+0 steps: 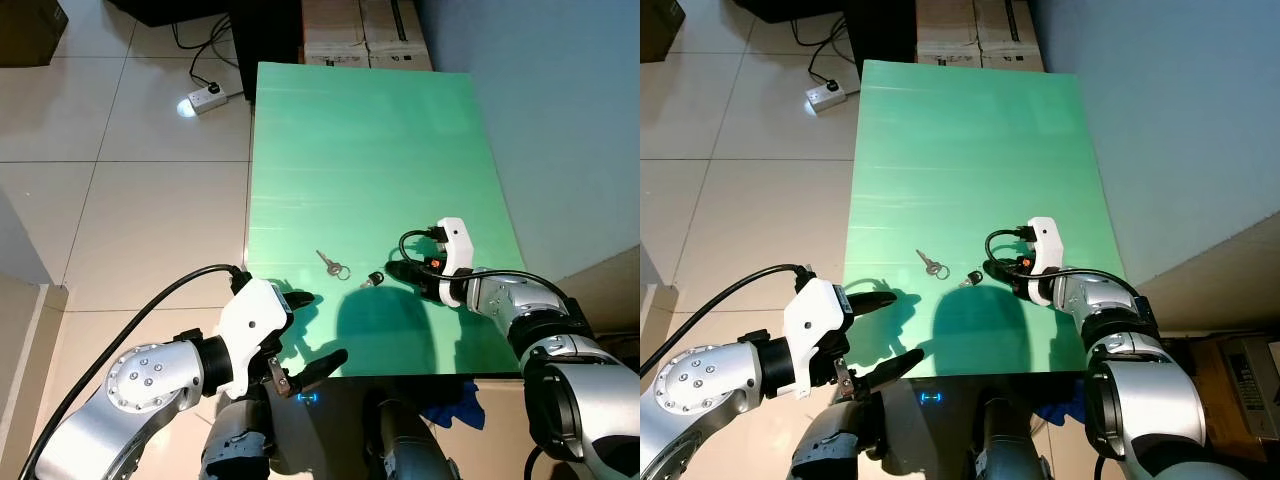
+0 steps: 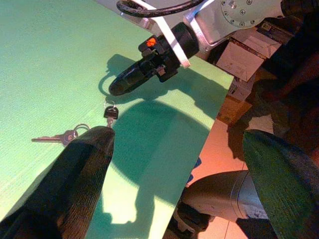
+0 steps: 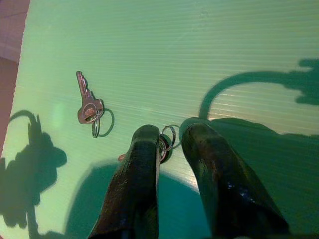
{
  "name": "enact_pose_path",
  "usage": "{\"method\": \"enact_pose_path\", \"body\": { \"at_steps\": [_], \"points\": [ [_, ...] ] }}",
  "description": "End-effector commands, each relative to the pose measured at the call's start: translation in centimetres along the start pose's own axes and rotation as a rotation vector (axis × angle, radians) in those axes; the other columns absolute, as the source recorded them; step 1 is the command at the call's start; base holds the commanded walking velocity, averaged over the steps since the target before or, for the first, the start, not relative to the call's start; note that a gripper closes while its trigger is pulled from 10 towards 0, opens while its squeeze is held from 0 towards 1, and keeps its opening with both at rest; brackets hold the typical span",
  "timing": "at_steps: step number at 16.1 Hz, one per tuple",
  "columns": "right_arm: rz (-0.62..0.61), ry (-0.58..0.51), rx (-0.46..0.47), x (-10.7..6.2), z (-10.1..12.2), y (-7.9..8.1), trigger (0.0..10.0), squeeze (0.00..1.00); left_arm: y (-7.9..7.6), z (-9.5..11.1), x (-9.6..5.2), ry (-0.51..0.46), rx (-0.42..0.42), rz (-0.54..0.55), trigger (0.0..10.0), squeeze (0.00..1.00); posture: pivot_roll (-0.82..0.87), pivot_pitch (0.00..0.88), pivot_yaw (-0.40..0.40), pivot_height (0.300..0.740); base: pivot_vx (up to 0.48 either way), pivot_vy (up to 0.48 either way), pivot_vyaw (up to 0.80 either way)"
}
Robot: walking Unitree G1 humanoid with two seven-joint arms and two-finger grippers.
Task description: Hang keys on a hook
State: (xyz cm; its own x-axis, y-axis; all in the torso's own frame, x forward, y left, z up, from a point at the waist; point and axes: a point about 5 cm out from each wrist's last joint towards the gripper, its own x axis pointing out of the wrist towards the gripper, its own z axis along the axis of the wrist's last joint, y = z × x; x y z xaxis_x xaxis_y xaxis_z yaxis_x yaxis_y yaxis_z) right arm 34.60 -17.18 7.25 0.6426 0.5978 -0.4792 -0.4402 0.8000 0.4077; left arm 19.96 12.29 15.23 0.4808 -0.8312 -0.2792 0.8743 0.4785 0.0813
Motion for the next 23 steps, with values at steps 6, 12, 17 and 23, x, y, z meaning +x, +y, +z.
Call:
{"method": "enact_pose_path", "body": {
  "at_steps": [6,12,17,23],
  "points": [
    [-0.023,0.054,-0.007,0.3,-1.1,0.0,10.0,0.84,-0.4,-0.1,0.0,0.005,-0.001,-0.018,10.0,0.00,0.05,0.340,-0.049,0.740,0.000,0.000,0.00],
    [-0.003,0.073,-0.008,0.7,-1.3,0.5,10.0,0.00,-0.4,-0.1,0.1,0.005,-0.001,-0.017,10.0,0.00,0.05,0.344,-0.050,0.740,0.000,0.000,0.00],
    [0.000,0.066,-0.012,1.0,-1.2,0.8,10.0,0.00,-0.4,-0.1,0.0,0.007,-0.002,-0.016,10.0,0.00,0.05,0.354,-0.048,0.740,0.000,0.000,0.00],
    [0.000,0.060,-0.013,1.1,-1.2,0.9,9.1,0.00,-0.5,0.0,0.0,0.007,-0.001,-0.017,10.0,0.00,0.06,0.359,-0.047,0.740,0.000,0.000,0.00]
  ]
}}
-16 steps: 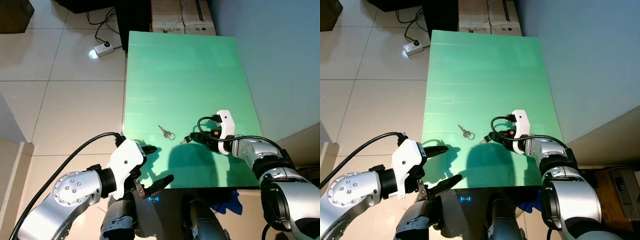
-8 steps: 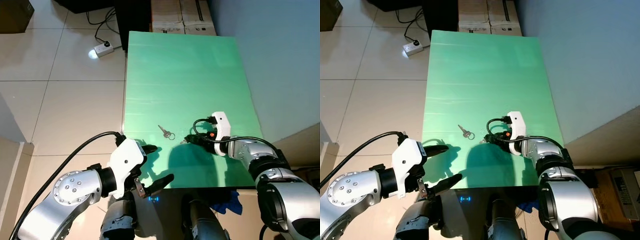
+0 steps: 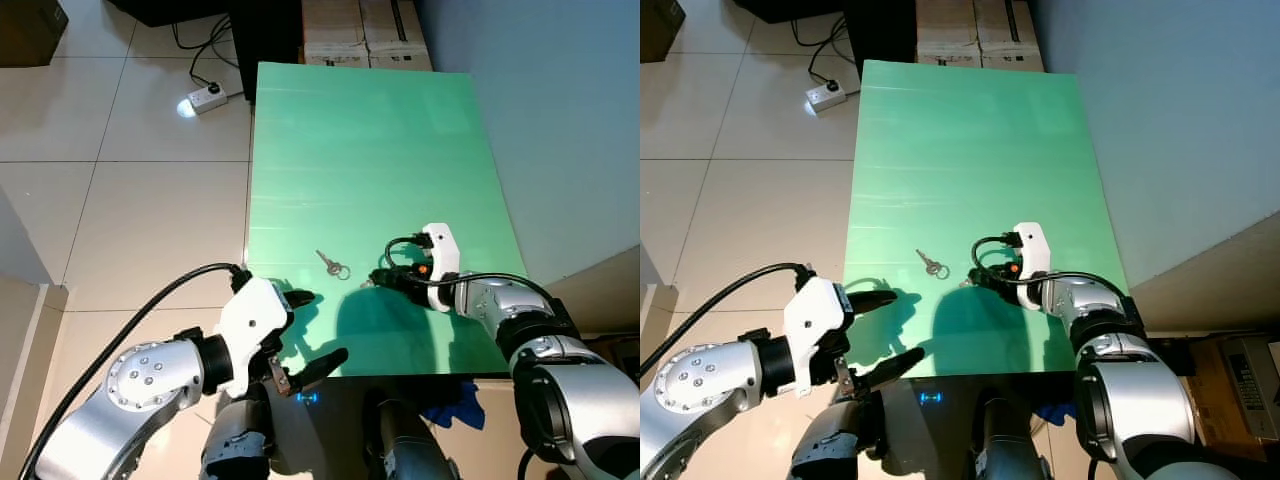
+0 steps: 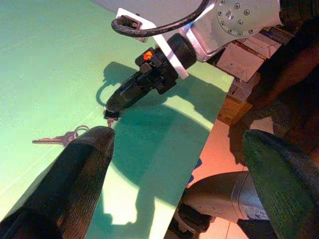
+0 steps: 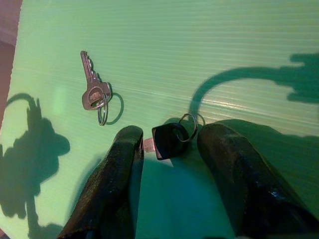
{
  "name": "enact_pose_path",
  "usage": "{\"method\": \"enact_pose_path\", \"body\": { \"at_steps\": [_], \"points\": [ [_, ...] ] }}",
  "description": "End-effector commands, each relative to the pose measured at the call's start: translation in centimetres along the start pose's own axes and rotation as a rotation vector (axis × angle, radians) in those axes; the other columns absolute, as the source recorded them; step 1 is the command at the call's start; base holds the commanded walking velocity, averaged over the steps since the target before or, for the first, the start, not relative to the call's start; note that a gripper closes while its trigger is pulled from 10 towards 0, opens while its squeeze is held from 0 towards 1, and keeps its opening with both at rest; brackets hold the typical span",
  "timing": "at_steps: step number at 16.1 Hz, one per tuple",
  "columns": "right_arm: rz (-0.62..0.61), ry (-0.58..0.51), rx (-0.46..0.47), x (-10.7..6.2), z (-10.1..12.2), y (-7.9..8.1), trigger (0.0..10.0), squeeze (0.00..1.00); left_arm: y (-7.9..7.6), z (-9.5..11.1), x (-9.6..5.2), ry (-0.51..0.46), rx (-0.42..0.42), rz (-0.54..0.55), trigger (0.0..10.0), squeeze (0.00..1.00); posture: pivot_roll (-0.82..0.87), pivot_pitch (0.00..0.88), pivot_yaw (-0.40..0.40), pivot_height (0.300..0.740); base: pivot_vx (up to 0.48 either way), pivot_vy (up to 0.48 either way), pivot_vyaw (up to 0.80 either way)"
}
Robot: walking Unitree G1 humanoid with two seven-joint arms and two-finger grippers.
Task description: Hang keys on a hook
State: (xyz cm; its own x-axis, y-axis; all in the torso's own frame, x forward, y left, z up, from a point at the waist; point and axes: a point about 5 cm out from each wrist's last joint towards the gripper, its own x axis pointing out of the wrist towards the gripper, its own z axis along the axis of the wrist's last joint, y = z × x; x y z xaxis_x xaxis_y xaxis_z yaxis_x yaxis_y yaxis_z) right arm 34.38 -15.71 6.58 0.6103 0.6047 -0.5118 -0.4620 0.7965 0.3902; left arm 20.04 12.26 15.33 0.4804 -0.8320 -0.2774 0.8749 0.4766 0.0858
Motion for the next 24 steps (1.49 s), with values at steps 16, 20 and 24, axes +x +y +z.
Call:
{"method": "enact_pose_path", "body": {
  "at_steps": [16,20,24],
  "points": [
    [-0.014,-0.016,0.024,0.1,-0.4,-0.1,0.0,0.00,-0.5,0.0,0.0,0.008,-0.006,-0.015,10.0,0.00,0.06,0.358,-0.053,0.740,0.000,0.000,0.00],
    [-0.016,-0.018,0.026,0.0,-0.5,-0.2,0.0,0.00,-0.4,-0.1,0.0,0.009,-0.006,-0.013,10.0,0.00,0.06,0.354,-0.054,0.740,0.000,0.000,0.00],
    [0.002,-0.118,0.041,-0.8,1.3,-0.6,0.0,0.00,-0.5,-0.1,0.1,0.002,-0.004,0.003,10.0,0.00,0.05,0.337,-0.075,0.740,0.000,0.000,0.00]
  ]
}}
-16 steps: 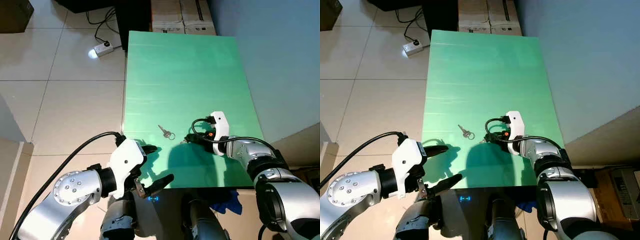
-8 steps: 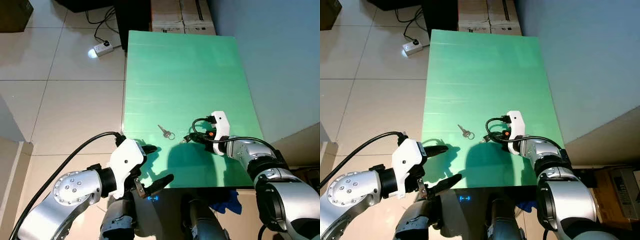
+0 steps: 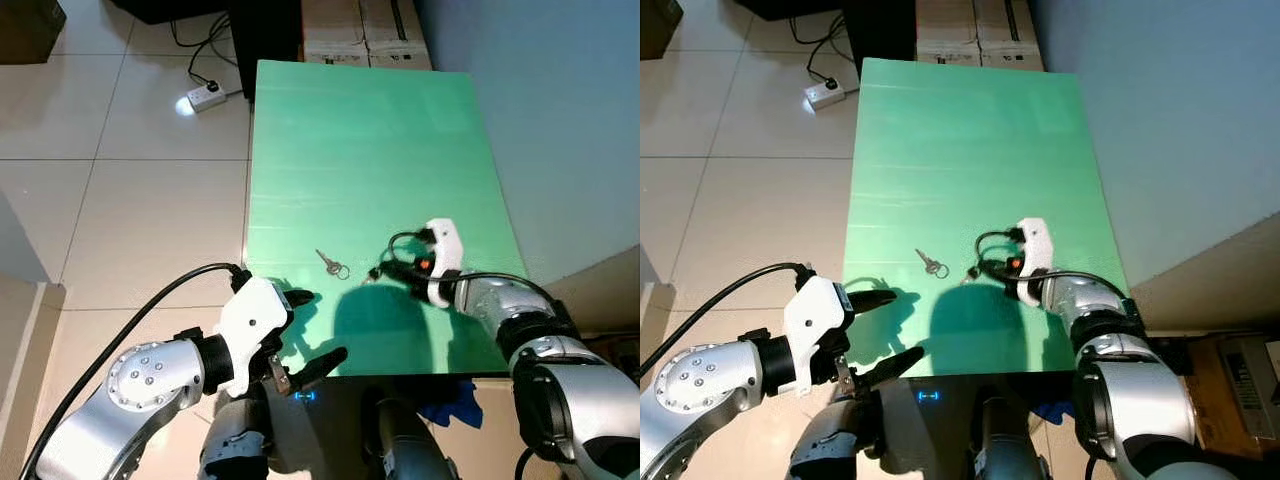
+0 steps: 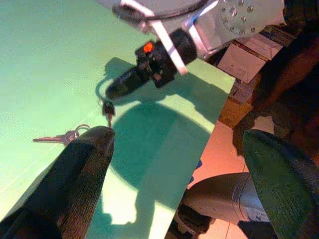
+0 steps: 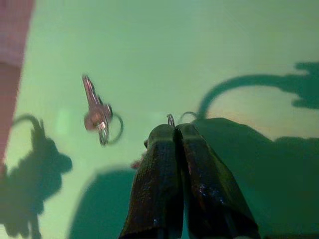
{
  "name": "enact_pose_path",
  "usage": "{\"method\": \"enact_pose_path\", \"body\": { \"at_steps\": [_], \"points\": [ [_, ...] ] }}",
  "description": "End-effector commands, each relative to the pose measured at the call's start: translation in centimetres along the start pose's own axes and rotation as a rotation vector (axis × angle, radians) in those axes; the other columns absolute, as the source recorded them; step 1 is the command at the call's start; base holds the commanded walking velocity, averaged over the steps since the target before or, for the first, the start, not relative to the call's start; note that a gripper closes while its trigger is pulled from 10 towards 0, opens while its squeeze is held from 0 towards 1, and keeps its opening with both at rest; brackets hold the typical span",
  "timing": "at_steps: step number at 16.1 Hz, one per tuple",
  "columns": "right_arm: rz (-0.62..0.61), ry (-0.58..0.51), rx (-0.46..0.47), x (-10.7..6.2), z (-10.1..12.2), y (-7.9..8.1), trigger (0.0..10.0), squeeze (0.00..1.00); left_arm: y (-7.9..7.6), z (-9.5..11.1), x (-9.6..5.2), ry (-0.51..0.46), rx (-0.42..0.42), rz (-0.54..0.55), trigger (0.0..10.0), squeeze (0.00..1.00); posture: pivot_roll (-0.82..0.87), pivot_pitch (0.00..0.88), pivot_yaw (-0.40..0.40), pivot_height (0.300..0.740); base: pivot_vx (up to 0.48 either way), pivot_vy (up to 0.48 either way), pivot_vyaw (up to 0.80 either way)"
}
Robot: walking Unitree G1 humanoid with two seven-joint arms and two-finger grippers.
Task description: Hang keys on a hook
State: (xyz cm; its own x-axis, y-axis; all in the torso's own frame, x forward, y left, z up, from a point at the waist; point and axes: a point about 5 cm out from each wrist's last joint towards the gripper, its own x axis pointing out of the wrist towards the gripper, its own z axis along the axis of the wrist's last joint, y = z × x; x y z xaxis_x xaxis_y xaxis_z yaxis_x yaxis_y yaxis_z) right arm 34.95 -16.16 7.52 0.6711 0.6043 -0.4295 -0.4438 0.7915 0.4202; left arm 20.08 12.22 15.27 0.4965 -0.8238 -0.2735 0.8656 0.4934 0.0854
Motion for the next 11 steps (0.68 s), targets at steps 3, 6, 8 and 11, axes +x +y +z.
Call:
{"method": "enact_pose_path", "body": {
  "at_steps": [3,6,8,11],
  "points": [
    [0.055,-0.161,0.004,-2.0,2.7,-0.2,0.0,0.00,0.0,0.4,0.3,-0.057,0.004,0.071,10.0,0.00,0.05,0.287,-0.089,0.740,0.000,0.000,0.00],
    [0.068,-0.253,-0.044,-3.5,2.9,1.4,0.0,0.00,1.1,0.1,1.0,-0.102,0.025,0.225,10.0,0.00,0.05,0.202,-0.070,0.740,0.000,0.000,0.00],
    [0.013,-0.346,-0.120,-4.7,3.1,3.2,0.0,0.00,1.6,0.3,1.2,-0.163,-0.009,0.354,10.0,0.00,0.05,0.118,-0.044,0.740,0.000,0.000,0.00],
    [-0.054,-0.479,-0.139,-6.1,3.2,5.4,0.0,0.00,2.2,0.4,1.5,-0.217,-0.059,0.465,10.0,0.00,0.05,0.022,-0.011,0.740,0.000,0.000,0.00]
  ]
}}
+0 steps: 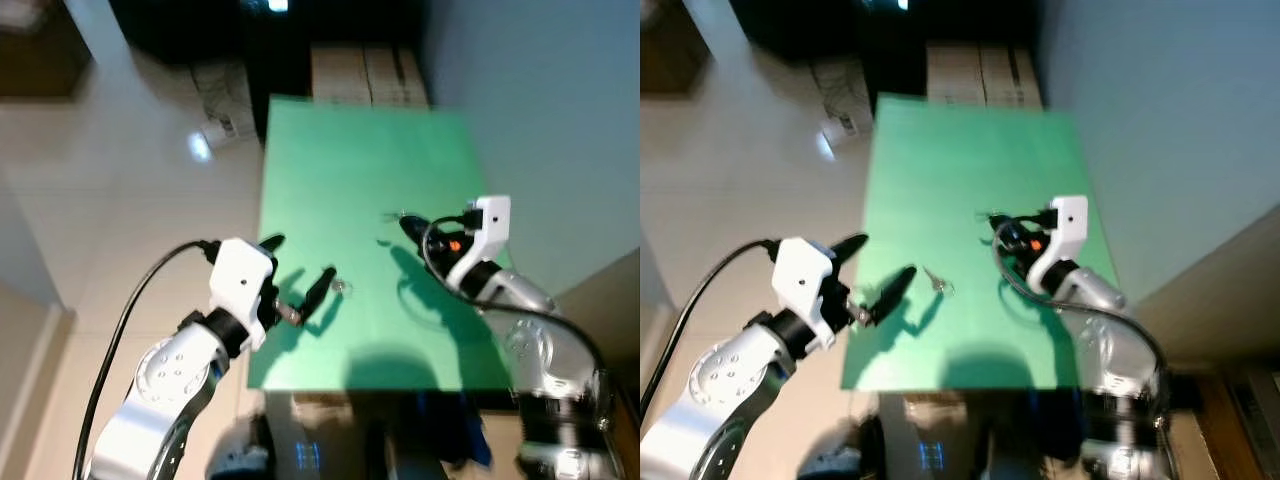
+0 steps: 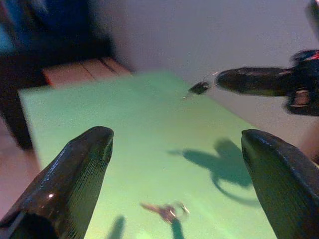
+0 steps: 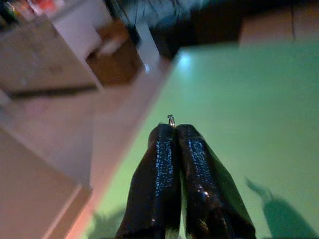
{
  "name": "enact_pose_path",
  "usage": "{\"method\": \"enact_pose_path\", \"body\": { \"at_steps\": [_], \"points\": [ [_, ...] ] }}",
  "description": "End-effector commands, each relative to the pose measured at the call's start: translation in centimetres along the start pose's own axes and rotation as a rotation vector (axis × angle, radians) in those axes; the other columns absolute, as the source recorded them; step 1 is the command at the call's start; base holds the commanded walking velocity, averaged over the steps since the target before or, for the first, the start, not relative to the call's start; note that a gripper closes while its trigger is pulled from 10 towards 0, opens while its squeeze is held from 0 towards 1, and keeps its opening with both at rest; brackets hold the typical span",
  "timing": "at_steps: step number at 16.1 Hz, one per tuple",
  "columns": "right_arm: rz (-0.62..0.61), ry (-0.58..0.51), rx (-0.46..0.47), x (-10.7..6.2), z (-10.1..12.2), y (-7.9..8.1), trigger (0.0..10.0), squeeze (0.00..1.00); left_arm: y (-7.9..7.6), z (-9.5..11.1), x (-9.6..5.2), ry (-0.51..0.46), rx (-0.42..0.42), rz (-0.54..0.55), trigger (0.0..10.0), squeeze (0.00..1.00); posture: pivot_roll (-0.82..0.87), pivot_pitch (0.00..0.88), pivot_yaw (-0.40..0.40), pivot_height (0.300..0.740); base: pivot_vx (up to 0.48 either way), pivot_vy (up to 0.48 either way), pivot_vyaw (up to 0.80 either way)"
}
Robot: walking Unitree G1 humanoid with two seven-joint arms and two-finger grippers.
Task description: Hang keys on a hook
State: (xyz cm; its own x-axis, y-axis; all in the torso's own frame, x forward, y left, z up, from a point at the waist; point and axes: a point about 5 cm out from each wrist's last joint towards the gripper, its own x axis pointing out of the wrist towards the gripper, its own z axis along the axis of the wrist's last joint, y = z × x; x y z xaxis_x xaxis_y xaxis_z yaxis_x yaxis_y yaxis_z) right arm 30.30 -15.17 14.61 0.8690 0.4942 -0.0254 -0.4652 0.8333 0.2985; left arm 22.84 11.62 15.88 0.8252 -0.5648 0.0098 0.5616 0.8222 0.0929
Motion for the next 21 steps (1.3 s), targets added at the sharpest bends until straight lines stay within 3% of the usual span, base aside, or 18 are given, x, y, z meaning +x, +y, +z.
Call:
{"method": "enact_pose_path", "body": {
  "at_steps": [1,2,3,7,13,21],
  "points": [
    [-0.054,-0.050,-0.021,-0.7,0.8,0.5,8.4,0.00,0.6,-0.9,0.0,0.023,0.008,0.066,10.0,0.00,0.04,0.000,-0.005,0.740,0.000,0.000,0.00],
    [-0.068,-0.087,-0.027,-1.3,0.9,1.4,10.0,0.00,1.1,-1.4,0.3,0.016,0.023,0.117,10.0,0.00,0.04,0.000,0.006,0.740,0.000,0.000,0.00],
    [-0.097,-0.114,-0.028,-1.9,0.6,2.1,10.0,0.00,1.7,-1.8,0.7,0.010,0.029,0.179,10.0,0.00,0.04,0.000,0.021,0.740,0.000,0.000,0.00],
    [-0.133,-0.168,-0.051,-2.4,0.6,3.8,10.0,0.00,2.3,-1.7,1.1,-0.001,0.065,0.233,10.0,0.00,0.03,0.000,0.025,0.740,0.000,0.000,0.55],
    [-0.097,-0.107,-0.071,-1.7,-0.9,5.8,10.0,0.00,1.8,-2.0,1.0,-0.016,0.097,0.254,10.0,0.00,0.04,0.000,0.013,0.740,0.000,0.000,0.80],
    [-0.086,-0.063,-0.082,-1.1,-1.9,5.8,10.0,0.00,2.4,-1.7,2.1,-0.031,0.134,0.316,10.0,0.00,0.05,0.000,0.006,0.740,0.000,0.000,0.80]
  ]
}}
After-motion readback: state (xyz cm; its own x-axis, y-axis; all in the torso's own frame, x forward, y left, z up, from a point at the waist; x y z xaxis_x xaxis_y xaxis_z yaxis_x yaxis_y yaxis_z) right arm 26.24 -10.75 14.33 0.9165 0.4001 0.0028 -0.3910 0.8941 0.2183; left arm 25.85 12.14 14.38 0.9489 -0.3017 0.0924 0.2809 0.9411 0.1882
